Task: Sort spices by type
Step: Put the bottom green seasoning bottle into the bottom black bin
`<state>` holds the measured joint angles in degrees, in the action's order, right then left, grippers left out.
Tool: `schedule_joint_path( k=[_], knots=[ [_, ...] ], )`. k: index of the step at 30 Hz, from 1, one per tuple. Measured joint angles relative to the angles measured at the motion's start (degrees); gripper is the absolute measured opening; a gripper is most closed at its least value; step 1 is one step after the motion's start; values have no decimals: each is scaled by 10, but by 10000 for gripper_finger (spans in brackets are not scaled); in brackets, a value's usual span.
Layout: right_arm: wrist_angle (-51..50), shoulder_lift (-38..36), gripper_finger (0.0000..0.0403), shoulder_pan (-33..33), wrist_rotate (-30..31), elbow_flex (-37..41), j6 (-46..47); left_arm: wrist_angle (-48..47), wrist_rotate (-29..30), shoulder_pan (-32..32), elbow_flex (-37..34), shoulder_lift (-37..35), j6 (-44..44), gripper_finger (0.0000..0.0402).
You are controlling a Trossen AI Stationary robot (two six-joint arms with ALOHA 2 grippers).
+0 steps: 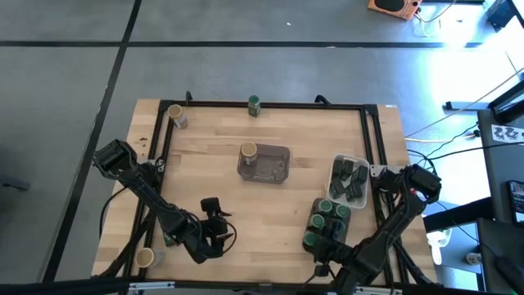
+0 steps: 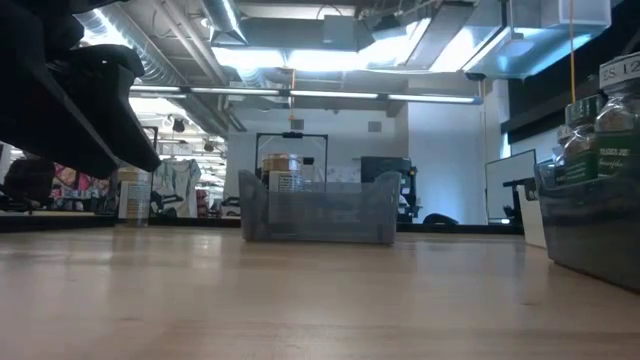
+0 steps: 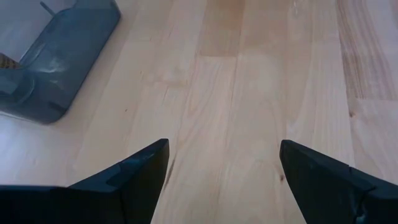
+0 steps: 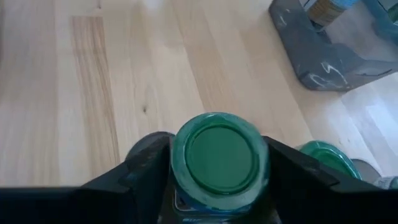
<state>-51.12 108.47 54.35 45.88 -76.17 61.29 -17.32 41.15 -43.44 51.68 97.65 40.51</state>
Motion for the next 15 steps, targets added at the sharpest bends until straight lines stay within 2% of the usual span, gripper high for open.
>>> schedule_joint_path(
  k=[9,15],
  knots=[
    [-13,-2,308,0,-47,1,14,0,0,0,0,0,0,303],
    [-96,-18,335,0,-66,-53,13,0,0,0,0,0,-1,303]
  ],
)
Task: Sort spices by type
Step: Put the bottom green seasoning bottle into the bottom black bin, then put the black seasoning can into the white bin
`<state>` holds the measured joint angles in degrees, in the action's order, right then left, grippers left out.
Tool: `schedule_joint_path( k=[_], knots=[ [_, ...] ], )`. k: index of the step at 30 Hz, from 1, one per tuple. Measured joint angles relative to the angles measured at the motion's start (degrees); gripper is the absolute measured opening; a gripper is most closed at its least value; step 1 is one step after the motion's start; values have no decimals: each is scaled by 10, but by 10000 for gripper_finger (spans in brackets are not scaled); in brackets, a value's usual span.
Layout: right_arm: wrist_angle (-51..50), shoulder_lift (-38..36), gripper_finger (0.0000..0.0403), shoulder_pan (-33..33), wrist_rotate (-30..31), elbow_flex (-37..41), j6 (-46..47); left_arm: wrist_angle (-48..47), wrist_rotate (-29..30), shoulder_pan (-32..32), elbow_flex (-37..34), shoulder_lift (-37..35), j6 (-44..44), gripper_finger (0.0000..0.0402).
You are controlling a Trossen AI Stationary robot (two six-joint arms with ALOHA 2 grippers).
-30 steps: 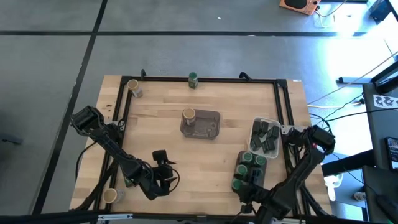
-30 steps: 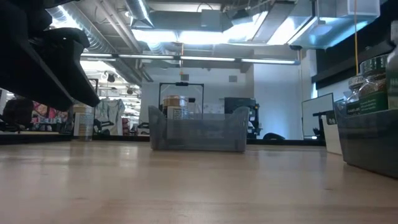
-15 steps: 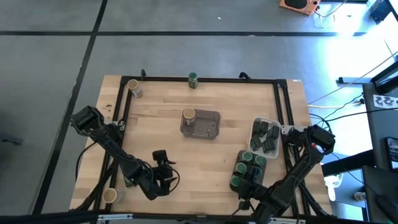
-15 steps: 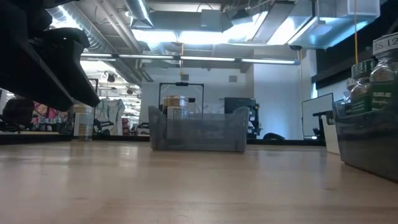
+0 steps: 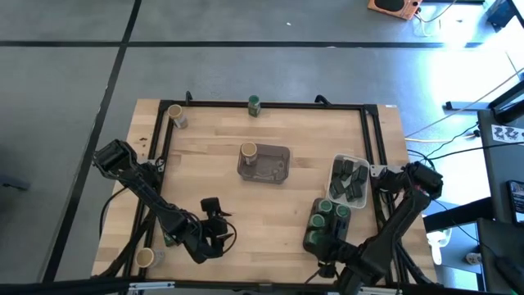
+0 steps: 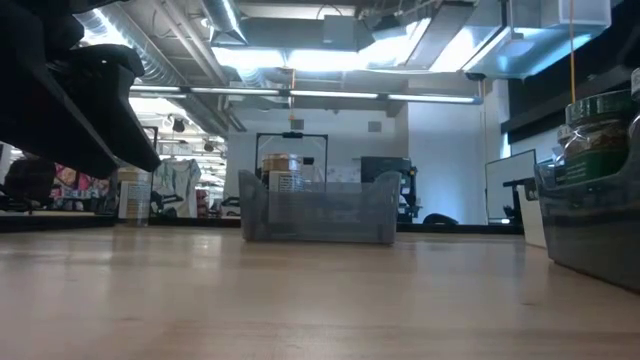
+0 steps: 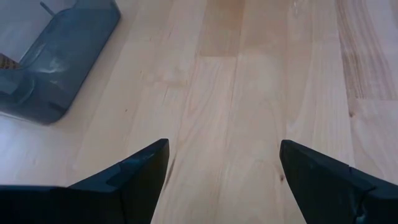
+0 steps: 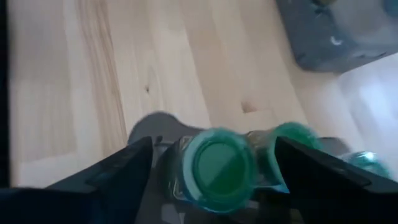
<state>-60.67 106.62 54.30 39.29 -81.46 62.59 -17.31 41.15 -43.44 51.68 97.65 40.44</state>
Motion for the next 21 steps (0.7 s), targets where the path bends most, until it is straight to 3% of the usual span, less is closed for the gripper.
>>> schedule_joint_path(
  k=[9,14,21],
  knots=[
    [-51,-14,339,-12,68,-98,-40,0,0,0,0,0,-3,303],
    [31,-12,339,-55,113,-103,-124,-1,0,0,1,0,-4,303],
    [139,34,340,-128,78,-103,-270,-109,-40,-4,53,-22,0,303]
  ],
)
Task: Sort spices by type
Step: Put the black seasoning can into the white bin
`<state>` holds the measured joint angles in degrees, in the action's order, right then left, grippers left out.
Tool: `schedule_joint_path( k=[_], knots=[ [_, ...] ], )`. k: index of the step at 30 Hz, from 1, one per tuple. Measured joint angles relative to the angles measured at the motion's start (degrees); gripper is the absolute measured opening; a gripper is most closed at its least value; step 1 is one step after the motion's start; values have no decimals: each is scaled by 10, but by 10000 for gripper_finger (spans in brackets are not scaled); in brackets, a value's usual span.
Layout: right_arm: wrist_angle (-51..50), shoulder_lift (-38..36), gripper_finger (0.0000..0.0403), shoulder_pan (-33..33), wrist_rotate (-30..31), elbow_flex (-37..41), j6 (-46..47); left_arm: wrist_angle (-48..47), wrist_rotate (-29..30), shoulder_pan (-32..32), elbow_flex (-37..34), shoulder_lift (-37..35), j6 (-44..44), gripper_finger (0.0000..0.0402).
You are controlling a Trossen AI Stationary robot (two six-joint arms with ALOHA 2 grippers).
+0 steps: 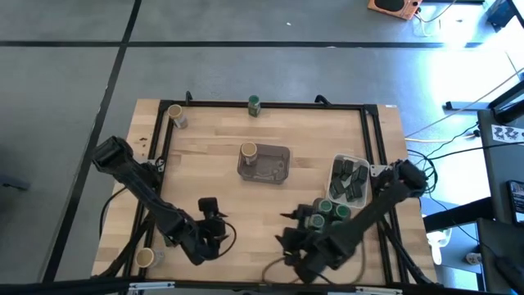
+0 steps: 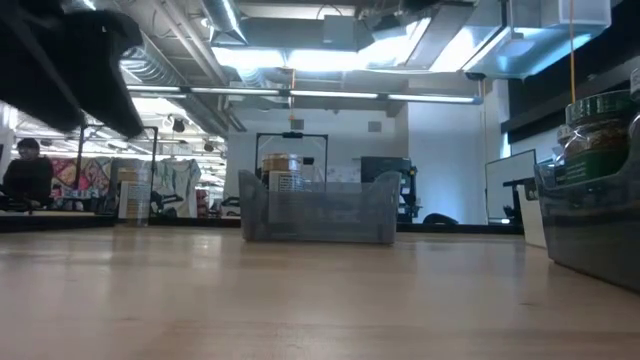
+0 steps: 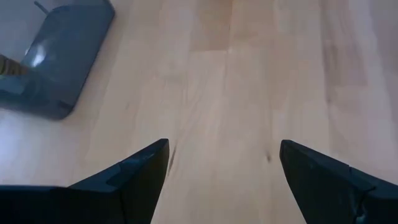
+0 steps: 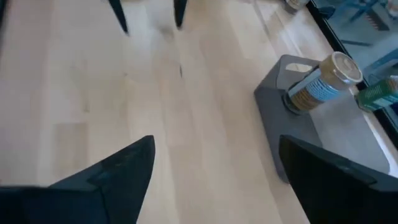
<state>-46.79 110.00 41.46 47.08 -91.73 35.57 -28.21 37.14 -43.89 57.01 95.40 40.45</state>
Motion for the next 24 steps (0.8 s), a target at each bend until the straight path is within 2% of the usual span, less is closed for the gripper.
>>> schedule_joint_path(
  k=[5,9,15,21,24],
  knots=[
    [36,44,340,-38,-2,0,-41,-137,-70,-13,44,-33,74,303],
    [50,72,340,-62,-7,0,-57,-249,-184,-31,68,-51,171,303],
    [70,92,340,-83,-35,0,-61,-365,-350,-81,60,-58,345,303],
    [69,92,340,-81,-42,0,-78,-366,-360,-126,25,-55,334,303],
    [75,92,340,-81,-46,0,-91,-370,-360,-138,16,-50,297,303]
  ],
)
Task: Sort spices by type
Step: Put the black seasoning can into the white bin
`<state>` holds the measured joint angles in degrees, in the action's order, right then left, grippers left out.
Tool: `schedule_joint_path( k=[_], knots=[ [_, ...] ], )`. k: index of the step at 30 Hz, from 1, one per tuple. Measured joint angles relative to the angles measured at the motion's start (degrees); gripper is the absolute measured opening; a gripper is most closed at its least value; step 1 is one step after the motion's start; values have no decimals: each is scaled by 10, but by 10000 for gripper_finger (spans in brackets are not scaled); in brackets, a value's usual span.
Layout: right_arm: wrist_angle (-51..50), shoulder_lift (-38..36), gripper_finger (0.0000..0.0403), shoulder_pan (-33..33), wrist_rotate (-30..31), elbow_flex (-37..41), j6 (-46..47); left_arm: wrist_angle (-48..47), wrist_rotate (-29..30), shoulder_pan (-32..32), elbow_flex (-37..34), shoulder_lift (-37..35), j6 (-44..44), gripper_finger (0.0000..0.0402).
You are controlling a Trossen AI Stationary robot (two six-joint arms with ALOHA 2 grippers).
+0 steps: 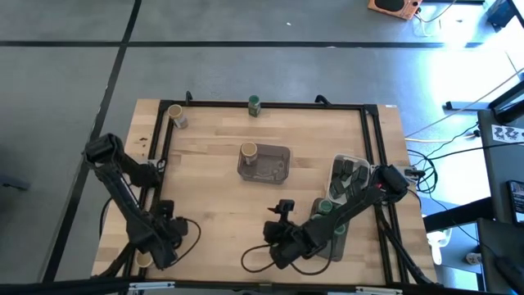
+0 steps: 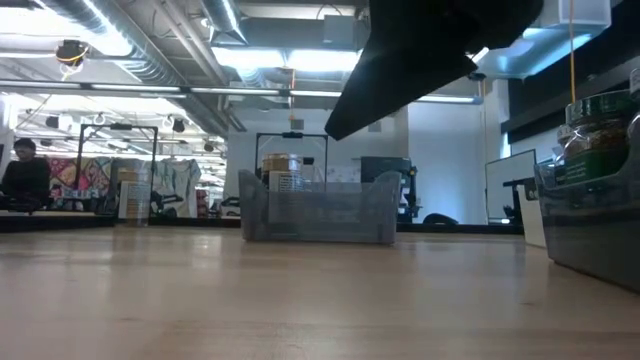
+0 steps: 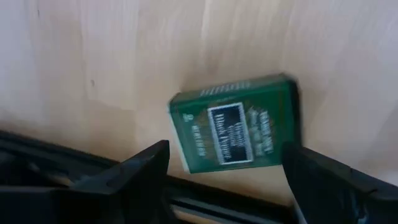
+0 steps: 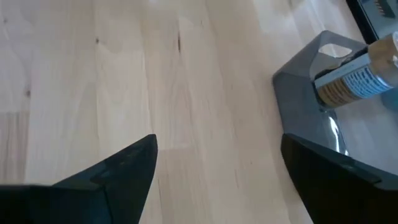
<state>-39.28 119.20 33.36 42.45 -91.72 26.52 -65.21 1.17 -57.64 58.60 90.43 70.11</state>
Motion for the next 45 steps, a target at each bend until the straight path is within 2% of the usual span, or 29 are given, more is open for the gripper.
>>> schedule_joint_path(
  k=[5,11,29,32,39,45],
  knots=[
    [7,0,340,0,0,0,-3,0,5,-13,-1,18,-112,303],
    [9,0,340,0,0,0,-12,20,15,-8,2,40,-188,303],
    [20,0,340,0,-1,0,-14,14,23,17,3,44,-243,303],
    [20,0,340,0,-1,0,-15,2,49,30,11,53,-236,303],
    [20,0,340,0,-1,0,-15,-39,30,56,30,49,-193,303],
    [19,0,340,0,-1,0,-15,-43,-3,56,31,48,-221,303]
  ],
)
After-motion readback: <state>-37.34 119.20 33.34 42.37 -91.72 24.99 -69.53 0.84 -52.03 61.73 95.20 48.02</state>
